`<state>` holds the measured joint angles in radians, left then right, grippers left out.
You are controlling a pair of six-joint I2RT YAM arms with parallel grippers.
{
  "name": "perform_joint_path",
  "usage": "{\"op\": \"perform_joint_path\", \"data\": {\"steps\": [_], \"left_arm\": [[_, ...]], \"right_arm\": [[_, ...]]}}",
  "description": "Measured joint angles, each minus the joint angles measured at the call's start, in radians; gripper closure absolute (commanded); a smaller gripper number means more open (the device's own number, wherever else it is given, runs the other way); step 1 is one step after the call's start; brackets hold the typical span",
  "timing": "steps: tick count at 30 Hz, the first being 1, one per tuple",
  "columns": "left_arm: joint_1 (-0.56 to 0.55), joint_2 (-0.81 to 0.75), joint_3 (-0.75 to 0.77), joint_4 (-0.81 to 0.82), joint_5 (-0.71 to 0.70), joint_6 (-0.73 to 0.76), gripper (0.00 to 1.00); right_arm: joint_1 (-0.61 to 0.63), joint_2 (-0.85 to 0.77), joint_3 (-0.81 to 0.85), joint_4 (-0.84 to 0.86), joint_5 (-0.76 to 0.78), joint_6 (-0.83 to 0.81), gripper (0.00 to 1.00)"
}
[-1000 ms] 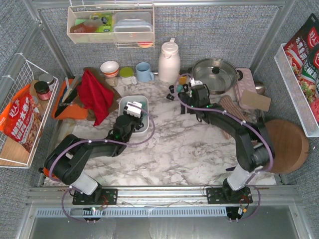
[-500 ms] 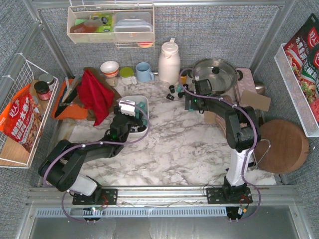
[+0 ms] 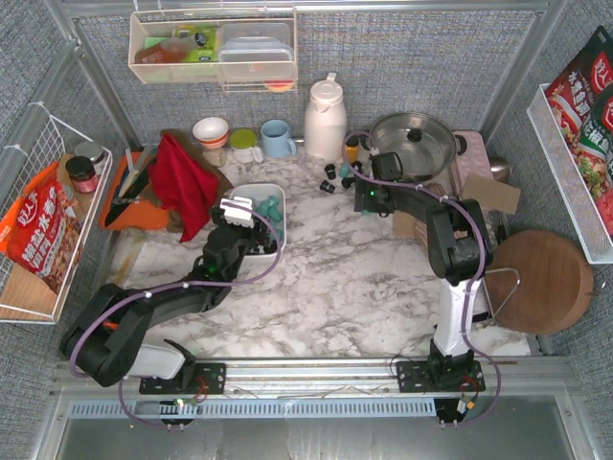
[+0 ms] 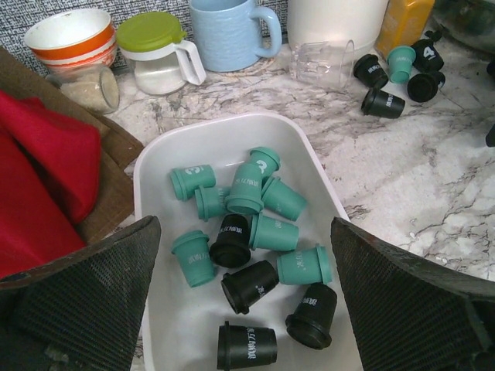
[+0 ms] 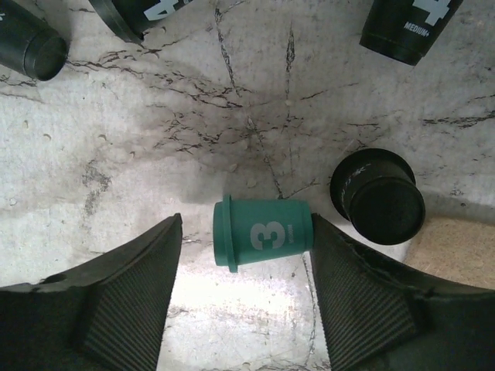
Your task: Mix the coffee capsules in the storage basket
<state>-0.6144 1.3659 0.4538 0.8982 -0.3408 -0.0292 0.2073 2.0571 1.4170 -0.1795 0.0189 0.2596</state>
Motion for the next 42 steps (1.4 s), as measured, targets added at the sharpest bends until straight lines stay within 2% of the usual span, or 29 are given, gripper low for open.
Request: {"op": "perform_joint_path", "data": {"steps": [4,9,15,21,25,29,34,38,42], "left_arm": [[0.0,0.002,0.001,0.0,0.005,0.001,0.01],[-0.001,0.009,0.006,0.0,0.054,0.015,0.01],[-0.002,0.01,-0.008,0.037,0.177,0.061,0.01],[-0.054,0.041,-0.06,0.183,0.4,0.175,0.01],[-0.1,0.072,-0.072,0.27,0.58,0.262,0.01],[-0.103,0.077,-0.079,0.332,0.685,0.268,0.01],[-0.104,0.035,-0.098,0.346,0.732,0.243,0.01],[-0.104,-0.028,-0.029,0.222,0.694,0.164,0.0],[-0.097,-0.05,0.122,-0.009,0.601,0.032,0.03]], "right_arm": [[0.0,-0.001,-0.002,0.0,0.004,0.0,0.55],[0.0,-0.02,-0.011,0.0,0.005,-0.001,0.65],[0.004,-0.103,-0.076,0.006,-0.057,-0.001,0.67],[0.062,-0.304,-0.26,0.099,-0.215,0.037,0.67],[0.128,-0.449,-0.396,0.234,-0.358,0.027,0.67],[0.179,-0.571,-0.563,0.393,-0.5,-0.088,0.67],[0.195,-0.644,-0.66,0.521,-0.604,-0.28,0.67],[0.226,-0.69,-0.784,0.642,-0.663,-0.503,0.66],[0.253,-0.703,-0.893,0.737,-0.708,-0.739,0.67]]}}
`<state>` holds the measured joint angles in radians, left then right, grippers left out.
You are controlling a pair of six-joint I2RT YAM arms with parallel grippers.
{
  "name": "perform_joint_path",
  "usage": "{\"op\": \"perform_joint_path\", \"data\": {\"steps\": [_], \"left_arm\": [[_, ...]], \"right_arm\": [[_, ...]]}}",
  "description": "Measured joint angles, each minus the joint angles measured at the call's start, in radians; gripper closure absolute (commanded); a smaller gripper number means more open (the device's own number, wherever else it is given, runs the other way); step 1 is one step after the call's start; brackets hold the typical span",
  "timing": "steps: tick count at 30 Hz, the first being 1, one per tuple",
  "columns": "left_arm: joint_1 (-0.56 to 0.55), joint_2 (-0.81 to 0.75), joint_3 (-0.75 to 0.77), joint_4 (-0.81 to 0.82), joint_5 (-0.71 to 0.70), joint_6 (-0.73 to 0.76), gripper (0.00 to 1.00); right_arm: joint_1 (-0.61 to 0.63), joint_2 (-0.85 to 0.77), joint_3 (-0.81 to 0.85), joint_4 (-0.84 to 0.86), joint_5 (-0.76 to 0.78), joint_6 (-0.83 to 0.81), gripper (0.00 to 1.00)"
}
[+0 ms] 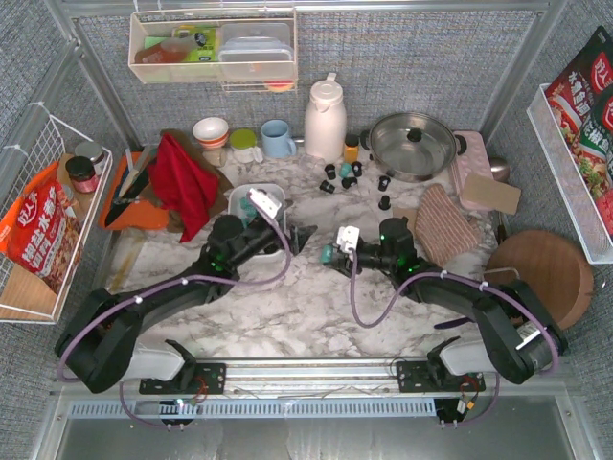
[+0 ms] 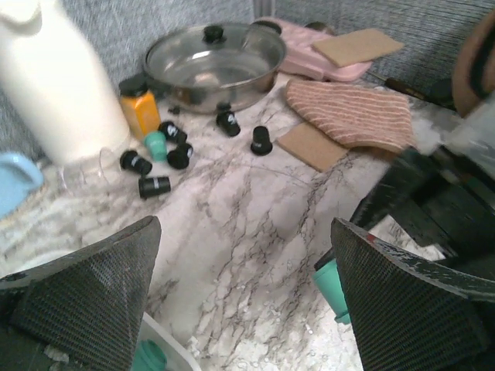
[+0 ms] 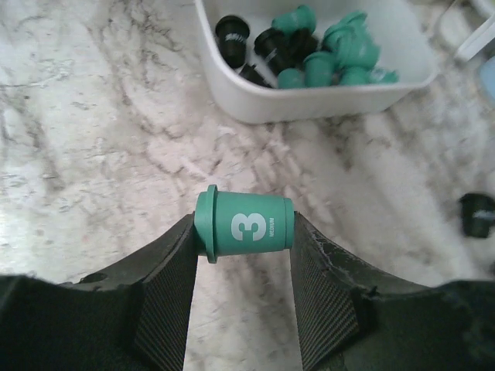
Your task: Mix the coffee capsules in the storage basket
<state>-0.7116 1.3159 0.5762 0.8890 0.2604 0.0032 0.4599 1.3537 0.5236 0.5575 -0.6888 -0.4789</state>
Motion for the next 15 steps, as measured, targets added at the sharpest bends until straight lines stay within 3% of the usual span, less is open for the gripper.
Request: {"op": "perform_joint_path", "data": {"steps": [7,15], "left_arm": [[0.013,0.104,0.148,-0.283,0.006,-0.159,0.15],[0.014,0.186,0.154,-0.296,0.13,-0.267,0.19]], "right_arm": [[0.02,-0.016,-0.022,0.119,0.029,-0.174,0.67],[0.043,-0.029,-0.052,0.176,0.119,-0.253,0.67]]}}
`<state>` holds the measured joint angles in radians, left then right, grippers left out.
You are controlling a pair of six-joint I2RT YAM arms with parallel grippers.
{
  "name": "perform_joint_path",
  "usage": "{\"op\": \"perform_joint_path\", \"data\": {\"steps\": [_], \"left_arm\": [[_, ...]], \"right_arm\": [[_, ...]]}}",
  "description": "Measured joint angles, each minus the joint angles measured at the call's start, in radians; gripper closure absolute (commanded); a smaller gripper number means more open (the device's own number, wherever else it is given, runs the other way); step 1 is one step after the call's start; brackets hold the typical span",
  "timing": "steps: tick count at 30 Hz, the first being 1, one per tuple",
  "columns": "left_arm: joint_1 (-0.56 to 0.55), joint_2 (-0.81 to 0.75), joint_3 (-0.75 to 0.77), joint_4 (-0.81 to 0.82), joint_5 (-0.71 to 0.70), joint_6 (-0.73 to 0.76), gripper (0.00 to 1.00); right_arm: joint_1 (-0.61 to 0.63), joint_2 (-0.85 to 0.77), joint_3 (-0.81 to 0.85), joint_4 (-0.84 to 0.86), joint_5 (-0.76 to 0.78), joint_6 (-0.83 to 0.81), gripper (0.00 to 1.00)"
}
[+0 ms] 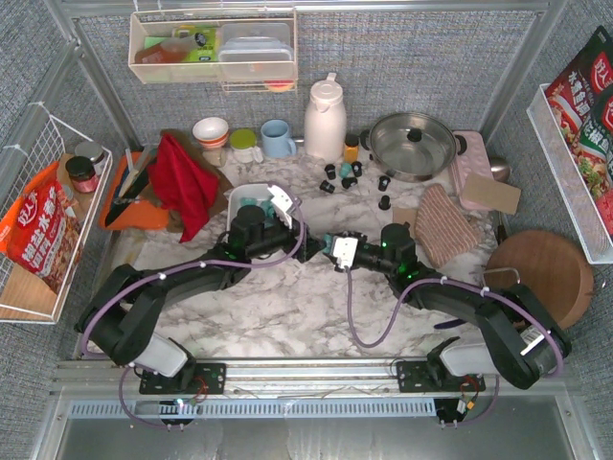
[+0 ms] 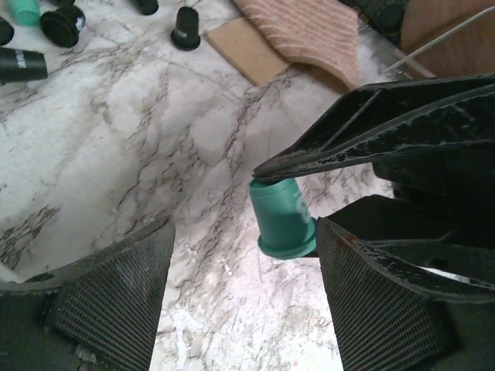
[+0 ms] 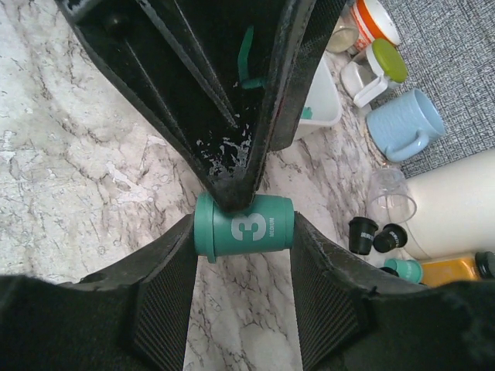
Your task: Mix the coffee capsules in the storage basket
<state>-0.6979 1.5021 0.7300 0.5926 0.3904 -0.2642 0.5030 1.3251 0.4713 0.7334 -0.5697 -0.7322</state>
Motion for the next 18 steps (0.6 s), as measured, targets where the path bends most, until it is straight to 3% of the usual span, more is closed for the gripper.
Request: {"op": "perform_joint_path", "data": {"steps": [13,18], "left_arm": [[0.0,0.088,0.027,0.111,0.097,-0.106,0.38],[0.0,0.123,0.045,0.12,0.134,-0.143,0.6]], "right_arm": [[0.015,-0.007,0.0,0.004,0.017,-0.039,0.67],[0.019,-0.009,0.0,0.004,0.023,-0.041,0.62]]}}
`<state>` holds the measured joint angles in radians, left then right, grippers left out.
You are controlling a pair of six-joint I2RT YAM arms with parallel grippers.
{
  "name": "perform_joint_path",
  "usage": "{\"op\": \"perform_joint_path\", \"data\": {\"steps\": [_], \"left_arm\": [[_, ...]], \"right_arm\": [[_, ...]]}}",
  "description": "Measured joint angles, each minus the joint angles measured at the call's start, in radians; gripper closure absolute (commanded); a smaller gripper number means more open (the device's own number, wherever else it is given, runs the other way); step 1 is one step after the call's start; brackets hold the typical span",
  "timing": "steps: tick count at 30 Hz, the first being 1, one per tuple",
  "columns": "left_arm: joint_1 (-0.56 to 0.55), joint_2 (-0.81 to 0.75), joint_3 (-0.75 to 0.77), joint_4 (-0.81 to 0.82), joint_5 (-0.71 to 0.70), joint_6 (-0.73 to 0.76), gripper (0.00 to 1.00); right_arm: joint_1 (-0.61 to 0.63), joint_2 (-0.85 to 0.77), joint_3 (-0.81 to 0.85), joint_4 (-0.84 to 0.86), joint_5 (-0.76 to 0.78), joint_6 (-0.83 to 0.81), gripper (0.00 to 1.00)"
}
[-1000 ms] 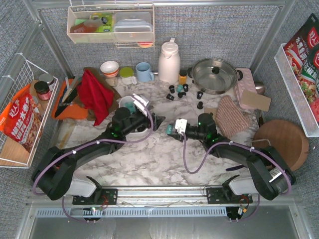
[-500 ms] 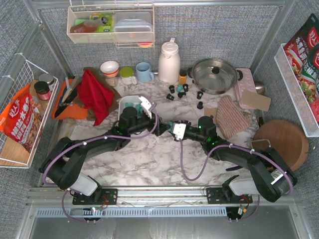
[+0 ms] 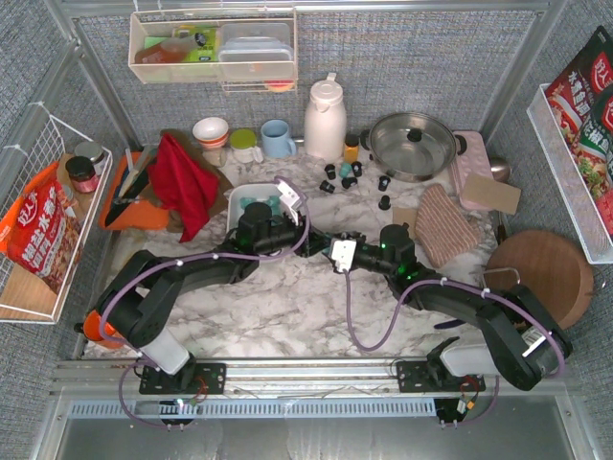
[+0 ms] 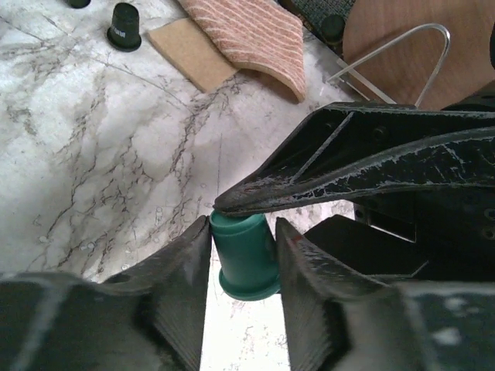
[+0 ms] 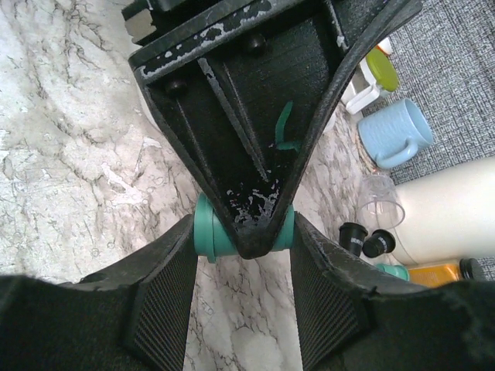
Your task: Mix the coffee capsules in the storage basket
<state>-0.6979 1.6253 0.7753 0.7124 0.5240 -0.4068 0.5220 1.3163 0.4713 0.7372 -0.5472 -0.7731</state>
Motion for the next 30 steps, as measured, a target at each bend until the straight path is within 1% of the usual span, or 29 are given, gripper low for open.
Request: {"op": "perform_joint_path", "data": {"steps": [2,6,10,11,12,14,17,18,20,24,27,28,30], "left_arm": [[-0.002,0.001,0.001,0.012,0.006,-0.004,0.67],[-0.001,-0.002,0.0,0.02,-0.008,-0.026,0.8],[0.004,-0.026,-0.012,0.018,-0.058,-0.015,0.89],[0.007,-0.034,-0.015,0.016,-0.063,-0.011,0.91],[0.013,-0.046,-0.019,0.009,-0.072,-0.008,0.92],[0.027,-0.075,-0.023,-0.018,-0.113,0.001,0.91],[0.051,-0.135,-0.026,-0.089,-0.22,0.024,0.91],[0.059,-0.151,-0.026,-0.111,-0.264,0.036,0.9],[0.077,-0.176,-0.015,-0.177,-0.377,0.065,0.9],[0.116,-0.174,0.022,-0.286,-0.583,0.115,0.89],[0.142,-0.138,0.032,-0.319,-0.664,0.135,0.89],[0.151,-0.121,0.034,-0.327,-0.684,0.138,0.89],[0.161,-0.09,0.036,-0.33,-0.708,0.138,0.87]], "right_arm": [[0.001,0.0,0.0,0.0,0.005,-0.003,0.54],[0.001,0.004,0.0,0.014,0.022,-0.005,0.32],[0.001,0.017,0.0,0.015,0.041,0.019,0.2],[0.0,0.019,0.0,0.014,0.047,0.027,0.13],[-0.001,0.02,0.0,0.014,0.054,0.035,0.02],[-0.005,0.02,0.0,0.016,0.076,0.049,0.01],[-0.01,0.018,0.008,0.012,0.148,0.103,0.01],[-0.013,0.017,0.019,0.007,0.186,0.133,0.01],[-0.018,0.018,0.083,-0.041,0.314,0.232,0.01],[-0.056,0.068,0.327,-0.259,0.61,0.466,0.01],[-0.13,0.152,0.48,-0.454,0.773,0.646,0.01],[-0.161,0.184,0.523,-0.526,0.801,0.7,0.03],[-0.219,0.244,0.589,-0.644,0.83,0.799,0.11]]}}
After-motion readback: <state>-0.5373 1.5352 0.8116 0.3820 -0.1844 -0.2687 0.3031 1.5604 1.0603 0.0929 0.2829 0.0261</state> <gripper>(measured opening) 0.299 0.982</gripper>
